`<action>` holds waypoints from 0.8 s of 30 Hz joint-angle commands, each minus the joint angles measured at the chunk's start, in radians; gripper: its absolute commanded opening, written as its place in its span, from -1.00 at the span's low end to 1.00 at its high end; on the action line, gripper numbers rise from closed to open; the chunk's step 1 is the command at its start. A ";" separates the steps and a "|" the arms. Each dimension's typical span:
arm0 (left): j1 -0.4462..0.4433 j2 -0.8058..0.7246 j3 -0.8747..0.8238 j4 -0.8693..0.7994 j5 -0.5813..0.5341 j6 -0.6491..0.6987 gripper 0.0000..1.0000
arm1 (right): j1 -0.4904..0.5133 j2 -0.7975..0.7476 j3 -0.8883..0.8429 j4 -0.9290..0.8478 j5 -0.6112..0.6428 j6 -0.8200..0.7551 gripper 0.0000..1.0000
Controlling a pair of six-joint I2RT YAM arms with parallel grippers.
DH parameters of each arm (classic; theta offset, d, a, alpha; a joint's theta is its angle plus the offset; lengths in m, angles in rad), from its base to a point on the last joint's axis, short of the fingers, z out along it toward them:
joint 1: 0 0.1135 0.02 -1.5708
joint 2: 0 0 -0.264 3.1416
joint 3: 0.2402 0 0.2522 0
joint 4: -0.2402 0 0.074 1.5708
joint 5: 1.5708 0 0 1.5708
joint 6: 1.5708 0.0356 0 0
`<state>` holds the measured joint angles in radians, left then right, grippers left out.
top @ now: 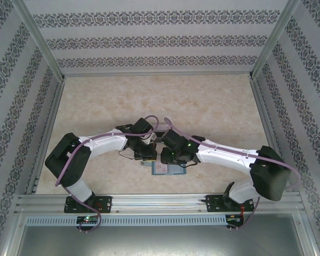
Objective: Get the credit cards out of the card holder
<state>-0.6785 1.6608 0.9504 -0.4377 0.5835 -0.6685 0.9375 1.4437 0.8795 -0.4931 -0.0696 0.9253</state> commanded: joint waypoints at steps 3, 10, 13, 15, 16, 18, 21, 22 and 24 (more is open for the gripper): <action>-0.016 0.036 -0.006 0.043 0.027 -0.013 -0.99 | -0.021 0.063 -0.034 0.131 -0.082 0.030 -0.44; -0.016 0.076 -0.007 0.011 0.007 0.012 -1.00 | -0.032 0.125 -0.039 0.153 -0.090 0.019 -0.49; -0.016 0.082 -0.004 -0.018 -0.015 0.028 -1.00 | -0.035 0.142 -0.043 0.153 -0.091 0.015 -0.51; -0.016 0.082 -0.001 -0.033 -0.026 0.037 -1.00 | -0.034 0.150 -0.046 0.151 -0.086 0.010 -0.51; -0.015 0.082 -0.001 -0.039 -0.030 0.040 -1.00 | -0.035 0.151 -0.047 0.149 -0.080 0.008 -0.51; -0.016 0.083 -0.002 -0.048 -0.034 0.045 -1.00 | -0.034 0.160 -0.049 0.144 -0.075 0.002 -0.51; -0.017 0.083 -0.003 -0.052 -0.037 0.046 -1.00 | -0.036 0.175 -0.051 0.143 -0.073 -0.004 -0.51; -0.016 0.082 -0.004 -0.054 -0.040 0.046 -1.00 | -0.036 0.181 -0.051 0.142 -0.073 -0.005 -0.51; -0.016 0.082 -0.004 -0.058 -0.040 0.047 -1.00 | -0.036 0.188 -0.054 0.146 -0.073 -0.007 -0.51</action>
<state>-0.6815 1.7348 0.9501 -0.4530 0.5640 -0.6502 0.9112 1.6119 0.8425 -0.3450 -0.1482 0.9367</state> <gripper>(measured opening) 0.067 0.246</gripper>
